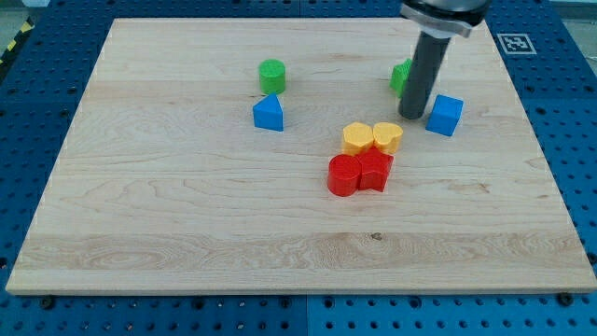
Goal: Separate the yellow blocks from each other
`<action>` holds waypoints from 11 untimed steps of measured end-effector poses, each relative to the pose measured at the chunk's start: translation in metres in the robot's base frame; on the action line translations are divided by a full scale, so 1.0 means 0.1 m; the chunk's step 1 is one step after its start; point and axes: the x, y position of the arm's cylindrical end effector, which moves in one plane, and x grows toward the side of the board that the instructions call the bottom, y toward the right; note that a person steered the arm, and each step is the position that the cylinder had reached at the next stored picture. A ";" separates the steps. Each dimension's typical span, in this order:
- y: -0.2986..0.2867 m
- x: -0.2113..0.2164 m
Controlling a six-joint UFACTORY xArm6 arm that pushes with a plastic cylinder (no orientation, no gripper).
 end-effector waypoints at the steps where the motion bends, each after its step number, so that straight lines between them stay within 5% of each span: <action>1: -0.38 0.10; 11: -0.57 0.55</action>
